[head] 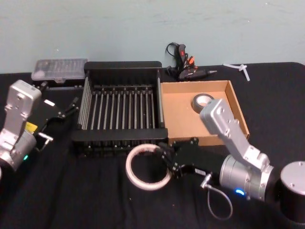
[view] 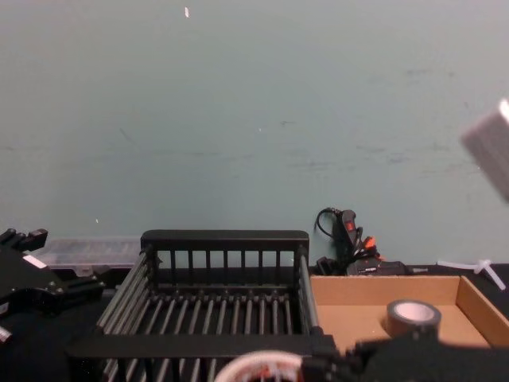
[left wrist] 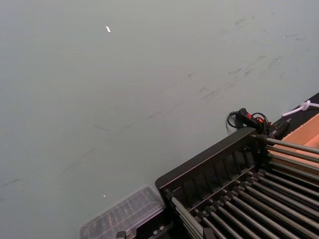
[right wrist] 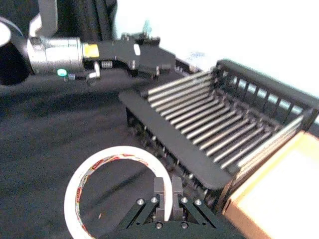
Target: Pick up the white tape and place it into the black box , Pick up the silver tape and place it into the brown box.
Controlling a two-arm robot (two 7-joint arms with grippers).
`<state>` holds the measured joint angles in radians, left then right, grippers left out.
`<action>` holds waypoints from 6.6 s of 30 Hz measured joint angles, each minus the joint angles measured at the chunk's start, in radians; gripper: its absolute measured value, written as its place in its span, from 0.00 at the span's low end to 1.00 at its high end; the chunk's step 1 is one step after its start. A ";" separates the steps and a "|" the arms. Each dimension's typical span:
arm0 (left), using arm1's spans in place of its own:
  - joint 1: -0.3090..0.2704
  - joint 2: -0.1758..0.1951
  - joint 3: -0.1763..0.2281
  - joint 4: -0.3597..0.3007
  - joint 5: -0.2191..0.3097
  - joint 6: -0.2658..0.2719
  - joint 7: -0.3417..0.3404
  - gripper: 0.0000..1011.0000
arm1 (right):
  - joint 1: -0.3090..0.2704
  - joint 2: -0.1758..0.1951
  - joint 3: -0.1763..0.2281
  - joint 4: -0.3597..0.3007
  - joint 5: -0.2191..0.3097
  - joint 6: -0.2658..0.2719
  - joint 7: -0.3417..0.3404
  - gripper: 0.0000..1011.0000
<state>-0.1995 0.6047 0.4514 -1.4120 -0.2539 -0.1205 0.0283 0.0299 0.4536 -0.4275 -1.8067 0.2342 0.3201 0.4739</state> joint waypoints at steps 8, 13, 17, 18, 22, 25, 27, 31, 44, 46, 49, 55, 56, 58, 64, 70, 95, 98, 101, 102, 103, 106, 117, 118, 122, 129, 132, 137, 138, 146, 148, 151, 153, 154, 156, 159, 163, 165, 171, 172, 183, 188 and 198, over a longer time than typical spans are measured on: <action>0.000 0.000 0.000 0.000 0.000 0.000 0.000 0.99 | 0.036 0.010 0.008 -0.019 0.021 -0.040 -0.001 0.09; 0.000 0.000 0.000 0.000 0.000 0.000 0.000 0.99 | 0.080 -0.002 0.009 -0.008 0.025 -0.053 -0.025 0.09; 0.000 0.000 0.000 0.000 0.000 0.000 0.000 0.99 | 0.119 -0.017 0.001 0.020 0.021 -0.058 -0.045 0.09; 0.000 0.000 0.000 0.000 0.000 0.000 0.000 0.99 | 0.136 -0.025 -0.004 0.032 0.016 -0.060 -0.054 0.09; 0.000 0.000 0.000 0.000 0.000 0.000 0.000 0.99 | 0.182 -0.050 -0.015 0.077 -0.002 -0.068 -0.076 0.09; 0.000 0.000 0.000 0.000 0.000 0.000 0.000 0.99 | 0.222 -0.076 -0.024 0.121 -0.021 -0.077 -0.092 0.09; 0.000 0.000 0.000 0.000 0.000 0.000 0.000 0.99 | 0.241 -0.088 -0.029 0.145 -0.030 -0.082 -0.098 0.09; 0.000 0.000 0.000 0.000 0.000 0.000 0.000 0.99 | 0.289 -0.127 -0.041 0.213 -0.057 -0.091 -0.116 0.09; 0.000 0.000 0.000 0.000 0.000 0.000 0.000 0.99 | 0.430 -0.275 -0.081 0.496 -0.164 -0.144 -0.176 0.09; 0.000 0.000 0.000 0.000 0.000 0.000 0.000 0.99 | 0.445 -0.296 -0.083 0.536 -0.176 -0.156 -0.185 0.09; 0.000 0.000 0.000 0.000 0.000 0.000 0.000 0.99 | 0.459 -0.315 -0.083 0.576 -0.187 -0.167 -0.194 0.09; 0.000 0.000 0.000 0.000 0.000 0.000 0.000 0.99 | 0.489 -0.360 -0.081 0.669 -0.212 -0.191 -0.212 0.09; 0.000 0.000 0.000 0.000 0.000 0.000 0.000 0.99 | 0.492 -0.364 -0.080 0.680 -0.214 -0.193 -0.214 0.09; 0.000 0.000 0.000 0.000 0.000 0.000 0.000 0.99 | 0.498 -0.375 -0.077 0.703 -0.221 -0.198 -0.218 0.09; 0.000 0.000 0.000 0.000 0.000 0.000 0.000 0.99 | 0.505 -0.392 -0.071 0.735 -0.241 -0.201 -0.224 0.09; 0.000 0.000 0.000 0.000 0.000 0.000 0.000 0.99 | 0.505 -0.390 -0.071 0.734 -0.240 -0.201 -0.224 0.09; 0.000 0.000 0.000 0.000 0.000 0.000 0.000 0.99 | 0.504 -0.389 -0.072 0.729 -0.237 -0.201 -0.221 0.74; 0.000 0.000 0.000 0.000 0.000 0.000 0.000 0.99 | 0.504 -0.389 -0.072 0.729 -0.236 -0.201 -0.221 0.83; 0.000 0.000 0.000 0.000 0.000 0.000 0.000 0.99 | 0.504 -0.389 -0.072 0.729 -0.236 -0.201 -0.221 0.88; 0.000 0.000 0.000 0.000 0.000 0.000 0.000 0.99 | 0.504 -0.389 -0.072 0.729 -0.236 -0.200 -0.221 0.93; 0.000 0.000 0.000 0.000 0.000 0.000 0.000 0.99 | 0.504 -0.389 -0.072 0.729 -0.236 -0.200 -0.221 0.95; 0.000 0.000 0.000 0.000 0.000 0.000 0.000 0.99 | 0.504 -0.389 -0.072 0.729 -0.236 -0.200 -0.221 0.99; 0.000 0.000 0.000 0.000 0.000 0.000 0.000 0.99 | 0.497 -0.387 -0.067 0.721 -0.236 -0.200 -0.216 0.99; 0.000 0.000 0.000 0.000 0.000 0.000 0.000 0.99 | 0.494 -0.385 -0.065 0.714 -0.236 -0.201 -0.212 0.99; 0.000 0.000 0.000 0.000 0.000 0.000 0.000 0.99 | 0.472 -0.371 -0.051 0.673 -0.236 -0.197 -0.196 0.99; 0.000 0.000 0.000 0.000 0.000 0.000 0.000 0.99 | 0.420 -0.333 -0.017 0.569 -0.226 -0.182 -0.179 0.99; 0.000 0.000 0.000 0.000 0.000 0.000 0.000 0.99 | 0.395 -0.314 0.003 0.524 -0.217 -0.176 -0.178 0.99; 0.000 0.000 0.000 0.000 0.000 0.000 0.000 0.99 | 0.349 -0.279 0.045 0.455 -0.203 -0.171 -0.189 0.99; 0.000 0.000 0.000 0.000 0.000 0.000 0.000 0.99 | 0.342 -0.275 0.051 0.446 -0.202 -0.171 -0.193 0.99; 0.000 0.000 0.000 0.000 0.000 0.000 0.000 0.99 | 0.280 -0.238 0.119 0.387 -0.195 -0.170 -0.232 0.99; 0.000 0.000 0.000 0.000 0.000 0.000 0.000 0.99 | 0.264 -0.229 0.137 0.376 -0.195 -0.167 -0.241 0.99; 0.000 0.000 0.000 0.000 0.000 0.000 0.000 0.99 | 0.243 -0.218 0.161 0.366 -0.195 -0.160 -0.252 0.99; 0.000 0.000 0.000 0.000 0.000 0.000 0.000 0.99 | 0.228 -0.211 0.176 0.361 -0.197 -0.154 -0.258 0.99; 0.000 0.000 0.000 0.000 0.000 0.000 0.000 0.99 | 0.224 -0.209 0.180 0.360 -0.198 -0.152 -0.259 0.99; 0.000 0.000 0.000 0.000 0.000 0.000 0.000 0.99 | 0.215 -0.206 0.189 0.358 -0.200 -0.148 -0.262 0.99; 0.000 0.000 0.000 0.000 0.000 0.000 0.000 0.99 | 0.195 -0.203 0.205 0.356 -0.202 -0.139 -0.266 0.99; 0.000 0.000 0.000 0.000 0.000 0.000 0.000 0.99 | 0.177 -0.206 0.220 0.356 -0.203 -0.130 -0.271 0.99; 0.000 0.000 0.000 0.000 0.000 0.000 0.000 0.99 | 0.170 -0.208 0.227 0.359 -0.204 -0.125 -0.273 0.99; 0.000 0.000 0.000 0.000 0.000 0.000 0.000 0.99 | 0.160 -0.216 0.239 0.368 -0.210 -0.116 -0.280 0.99; 0.000 0.000 0.000 0.000 0.000 0.000 0.000 0.99 | 0.161 -0.216 0.239 0.368 -0.210 -0.116 -0.280 0.99; 0.000 0.000 0.000 0.000 0.000 0.000 0.000 0.99 | 0.161 -0.215 0.238 0.368 -0.210 -0.117 -0.279 0.99; 0.000 0.000 0.000 0.000 0.000 0.000 0.000 0.99 | 0.162 -0.214 0.237 0.368 -0.210 -0.117 -0.278 0.99; 0.000 0.000 0.000 0.000 0.000 0.000 0.000 0.99 | 0.163 -0.214 0.236 0.368 -0.209 -0.118 -0.278 0.99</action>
<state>-0.1995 0.6047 0.4514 -1.4120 -0.2539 -0.1205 0.0283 0.1924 0.2399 -0.1915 -1.4385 0.0251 0.2022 0.1963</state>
